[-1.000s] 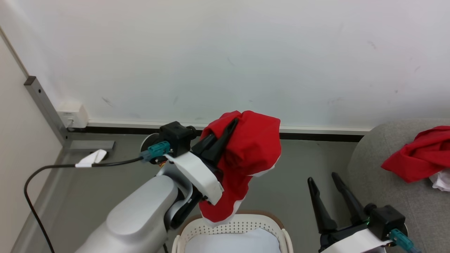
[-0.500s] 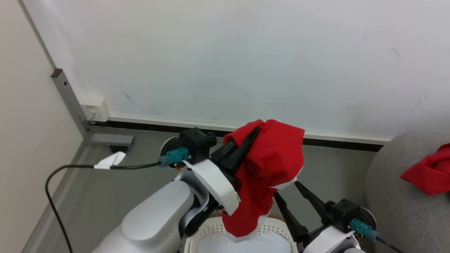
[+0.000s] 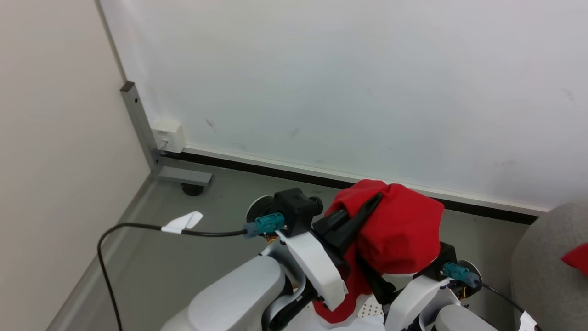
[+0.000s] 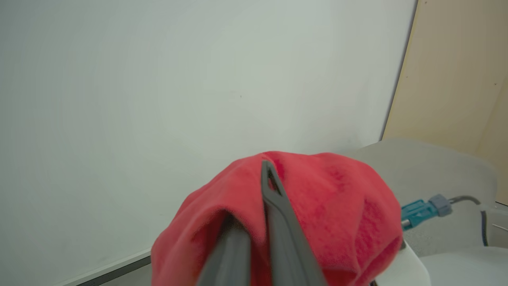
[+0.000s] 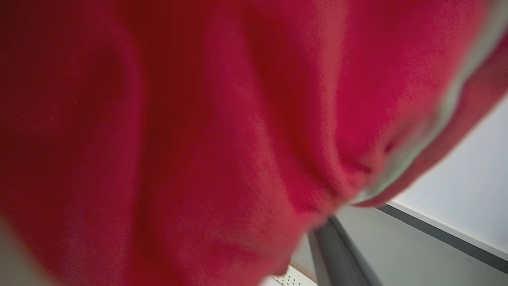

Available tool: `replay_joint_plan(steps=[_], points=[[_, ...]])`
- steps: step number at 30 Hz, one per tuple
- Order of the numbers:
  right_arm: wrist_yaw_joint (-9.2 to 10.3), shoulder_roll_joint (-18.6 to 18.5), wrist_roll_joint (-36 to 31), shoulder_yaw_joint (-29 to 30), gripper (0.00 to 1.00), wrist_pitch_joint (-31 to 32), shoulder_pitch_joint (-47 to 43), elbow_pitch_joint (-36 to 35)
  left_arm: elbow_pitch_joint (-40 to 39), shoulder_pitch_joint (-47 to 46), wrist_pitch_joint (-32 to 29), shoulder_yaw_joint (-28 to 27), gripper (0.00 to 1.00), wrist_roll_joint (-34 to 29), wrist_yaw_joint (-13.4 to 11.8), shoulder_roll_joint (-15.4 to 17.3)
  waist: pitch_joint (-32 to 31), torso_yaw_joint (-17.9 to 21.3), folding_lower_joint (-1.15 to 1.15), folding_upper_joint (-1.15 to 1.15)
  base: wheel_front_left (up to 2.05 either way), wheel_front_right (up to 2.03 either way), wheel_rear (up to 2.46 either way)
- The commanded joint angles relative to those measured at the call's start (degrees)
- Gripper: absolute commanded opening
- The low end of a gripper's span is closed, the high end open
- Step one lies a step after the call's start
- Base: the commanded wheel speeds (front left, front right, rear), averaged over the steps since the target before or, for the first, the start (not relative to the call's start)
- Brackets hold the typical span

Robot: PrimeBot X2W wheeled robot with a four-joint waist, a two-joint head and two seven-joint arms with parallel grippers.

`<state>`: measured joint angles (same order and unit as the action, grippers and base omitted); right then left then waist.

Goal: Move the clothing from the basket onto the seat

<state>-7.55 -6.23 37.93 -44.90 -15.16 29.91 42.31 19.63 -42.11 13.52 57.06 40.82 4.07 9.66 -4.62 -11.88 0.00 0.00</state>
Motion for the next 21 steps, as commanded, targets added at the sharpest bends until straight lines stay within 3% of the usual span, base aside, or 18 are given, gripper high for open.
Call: replay_joint_plan(steps=[1,2,4,18,19,21], points=[[0.13,0.0,0.5,-0.2,1.0,0.0,0.5,0.1,-0.2,0.7,-0.2,0.1,0.0,0.1,0.1,-0.1,-0.2,-0.7,0.0,0.0,0.0,0.0,0.0],[0.13,0.0,1.1,-0.5,0.72,0.0,0.6,0.0,-0.3,0.9,-0.2,0.1,0.0,0.3,0.1,-0.1,-0.2,-0.9,0.0,0.0,0.0,0.0,0.0],[0.13,0.1,2.0,-1.4,0.0,0.0,0.8,-0.7,-0.3,1.1,-0.3,0.1,0.0,0.6,0.1,0.0,-0.3,-1.2,0.0,0.0,0.0,0.0,0.0],[0.13,-1.8,2.3,0.8,0.0,0.0,-1.7,-7.1,1.4,1.7,0.4,-1.3,0.0,1.5,-0.9,2.0,0.4,-0.5,0.0,0.0,0.0,0.0,0.0],[0.13,-1.9,1.9,1.5,0.0,0.0,-2.0,-7.8,1.5,2.0,0.4,-1.3,0.2,1.5,-1.0,2.2,0.4,-0.3,0.0,0.0,0.0,0.0,0.0],[0.13,-2.1,1.4,3.2,0.0,0.0,-2.5,-9.0,1.5,2.6,0.5,-1.4,1.0,1.9,-0.8,2.5,0.5,0.2,0.0,0.0,0.0,0.0,0.0]])
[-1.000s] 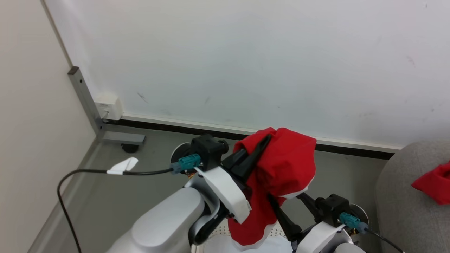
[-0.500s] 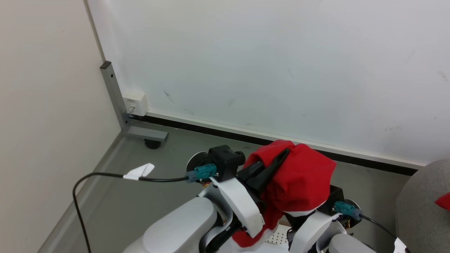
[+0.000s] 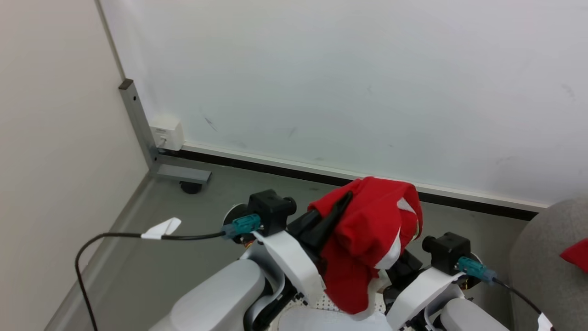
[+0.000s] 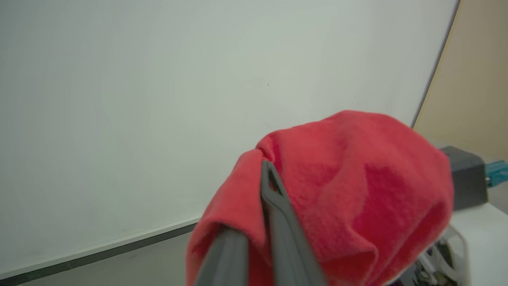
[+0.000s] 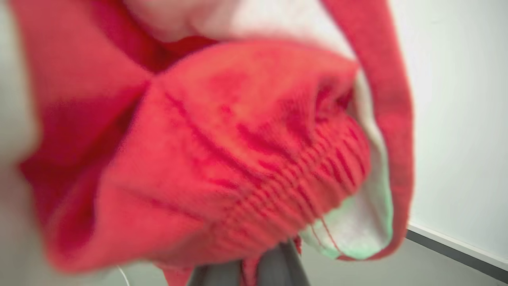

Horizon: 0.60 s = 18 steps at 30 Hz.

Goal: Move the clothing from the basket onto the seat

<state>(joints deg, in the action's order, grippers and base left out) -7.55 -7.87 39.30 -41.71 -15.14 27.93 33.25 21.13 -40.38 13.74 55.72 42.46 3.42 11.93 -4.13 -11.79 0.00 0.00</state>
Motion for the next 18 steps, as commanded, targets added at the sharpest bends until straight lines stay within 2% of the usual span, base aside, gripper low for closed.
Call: replay_joint_plan(steps=[1,9,18], points=[[0.13,-0.4,-0.3,0.8,0.0,0.0,-0.9,-0.5,-0.1,1.1,0.4,-0.2,1.0,0.5,0.1,0.3,0.1,0.4,0.0,0.0,0.0,0.0,0.0],[0.13,-1.0,-2.5,6.9,0.0,0.0,-2.8,-3.6,-1.6,2.7,0.9,-0.3,1.0,-0.1,0.0,1.0,0.5,3.0,0.0,0.0,0.0,0.0,0.0],[0.13,-2.1,-3.3,13.7,0.0,0.0,-4.5,-6.8,-1.8,4.6,1.1,-0.3,1.0,-1.2,-0.4,2.4,2.0,9.9,0.0,0.0,0.0,0.0,0.0]])
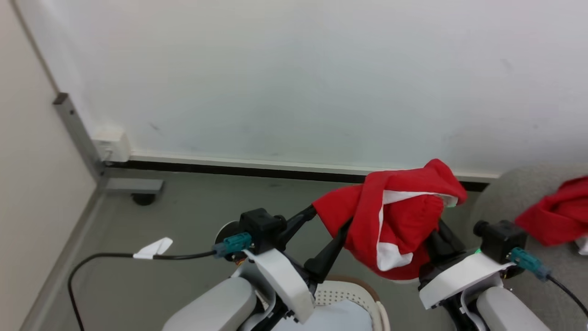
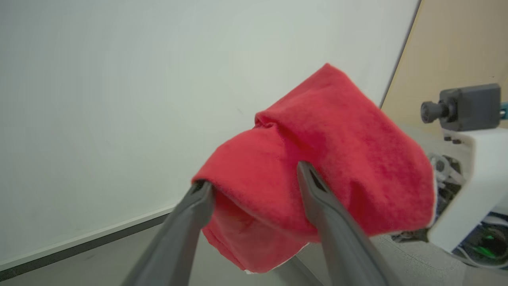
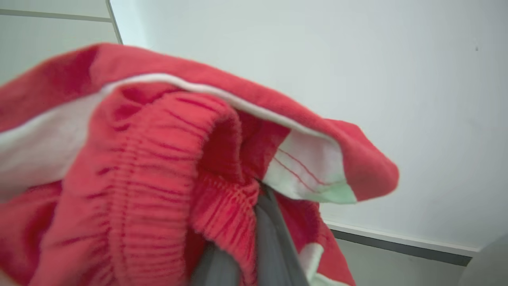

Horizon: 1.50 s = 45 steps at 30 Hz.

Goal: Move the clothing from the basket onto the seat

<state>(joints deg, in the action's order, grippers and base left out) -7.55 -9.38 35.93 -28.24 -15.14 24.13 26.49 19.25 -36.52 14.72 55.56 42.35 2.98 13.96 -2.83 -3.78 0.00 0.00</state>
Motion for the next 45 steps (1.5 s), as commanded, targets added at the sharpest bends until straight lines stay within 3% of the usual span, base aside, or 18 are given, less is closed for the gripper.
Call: replay_joint_plan(steps=[1,14,24,31,38,45], points=[[0.13,-0.8,0.0,0.8,0.0,0.0,-0.9,-0.5,0.1,1.0,0.2,-0.2,1.0,-1.3,-0.1,0.5,0.9,2.9,0.0,0.0,0.0,0.0,0.0],[0.13,-4.4,-2.0,11.3,0.0,0.0,-4.1,-5.8,-2.6,3.1,0.4,-2.2,1.0,-3.3,0.0,1.4,3.3,17.2,0.0,0.0,0.0,0.0,0.0],[0.13,-6.8,-1.3,11.3,0.0,0.0,-6.9,-9.6,-4.4,4.6,0.5,-4.2,1.0,-7.2,0.9,0.5,4.3,25.2,0.0,0.0,0.0,0.0,0.0],[0.13,-7.4,-1.3,11.3,0.0,0.0,-7.0,-10.9,-4.0,5.5,0.4,-5.1,1.0,-8.7,1.4,-0.1,4.8,27.3,0.0,0.0,0.0,0.0,0.0],[0.13,-8.6,-1.6,13.6,0.0,0.0,-3.6,-12.0,-4.1,5.6,0.4,-5.5,1.0,-9.8,2.1,-0.3,6.7,26.9,0.0,0.0,0.0,0.0,0.0],[0.13,-12.9,-1.3,20.0,0.0,0.0,3.9,-11.4,-6.2,2.9,-0.5,-5.5,1.0,-10.5,2.7,2.7,13.7,24.3,0.0,0.0,0.0,0.0,0.0]])
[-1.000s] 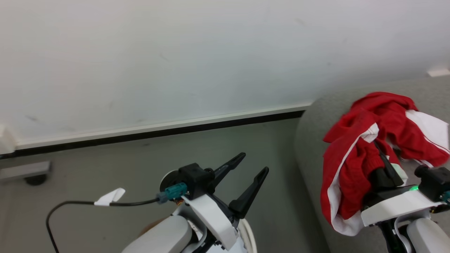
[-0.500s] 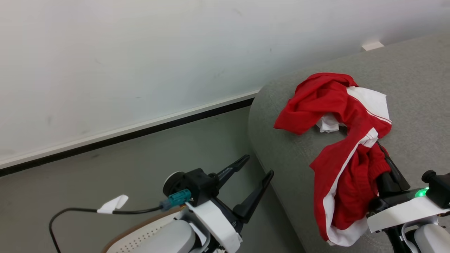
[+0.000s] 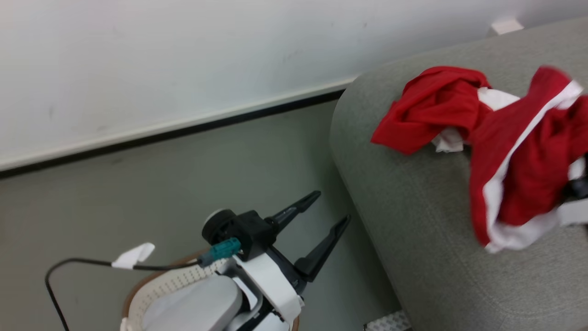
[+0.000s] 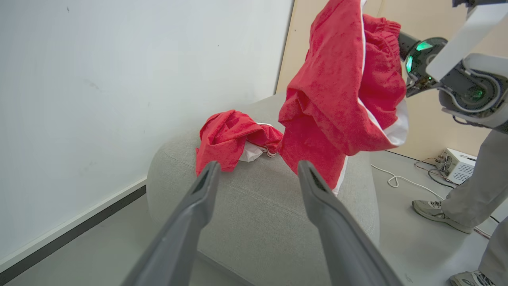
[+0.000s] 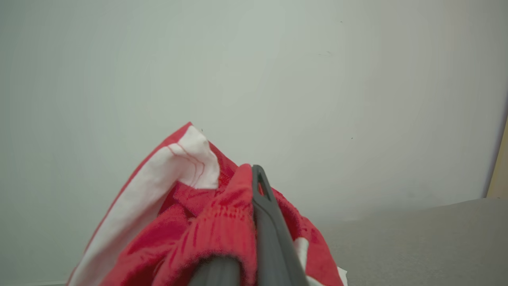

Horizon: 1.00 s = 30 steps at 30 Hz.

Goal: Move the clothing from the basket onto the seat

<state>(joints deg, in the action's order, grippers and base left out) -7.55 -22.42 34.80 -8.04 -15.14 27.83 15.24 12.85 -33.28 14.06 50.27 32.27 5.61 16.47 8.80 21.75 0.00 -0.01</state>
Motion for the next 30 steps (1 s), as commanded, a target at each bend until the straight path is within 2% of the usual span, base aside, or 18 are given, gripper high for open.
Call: replay_joint_plan(steps=[1,7,12,19,23,26,30], points=[[0.13,-0.7,0.0,0.8,0.0,0.0,1.5,0.3,-0.4,-0.8,-0.4,-0.1,1.0,-0.6,0.2,0.8,3.4,-1.7,0.0,0.01,0.0,0.0,0.0],[0.13,-5.1,-1.5,7.7,0.0,0.8,9.7,5.2,-4.3,-3.2,-2.2,-0.2,1.0,-1.3,0.7,4.2,10.3,-3.9,0.0,0.01,0.0,0.0,0.0],[0.13,-7.3,-6.0,13.3,0.0,4.6,16.5,10.9,-8.0,-5.1,-3.9,-1.0,1.0,-1.6,0.8,7.2,16.8,-5.4,0.0,0.01,0.0,0.0,0.0],[0.13,-7.7,-16.7,15.3,0.0,16.1,22.4,24.3,-11.0,-7.1,-4.7,-1.9,1.0,-1.7,0.8,9.9,23.6,-8.1,0.0,0.01,0.0,0.0,0.0],[0.13,-6.4,-20.2,17.6,0.0,21.6,22.9,31.9,-10.9,-7.6,-4.1,-2.0,1.0,-1.4,1.0,10.4,24.6,-9.4,0.0,0.01,0.0,0.0,0.0],[0.13,-5.8,-22.3,19.8,0.0,22.9,22.8,35.1,-10.2,-7.5,-3.6,-1.6,1.0,-1.3,1.1,10.0,24.2,-9.9,0.0,0.01,0.0,0.0,0.0],[0.13,-4.4,-23.9,20.6,0.38,22.7,23.1,36.6,-8.9,-7.0,-2.9,-1.8,1.0,-0.5,0.9,9.6,22.5,-9.5,0.0,0.01,0.0,0.0,0.0]])
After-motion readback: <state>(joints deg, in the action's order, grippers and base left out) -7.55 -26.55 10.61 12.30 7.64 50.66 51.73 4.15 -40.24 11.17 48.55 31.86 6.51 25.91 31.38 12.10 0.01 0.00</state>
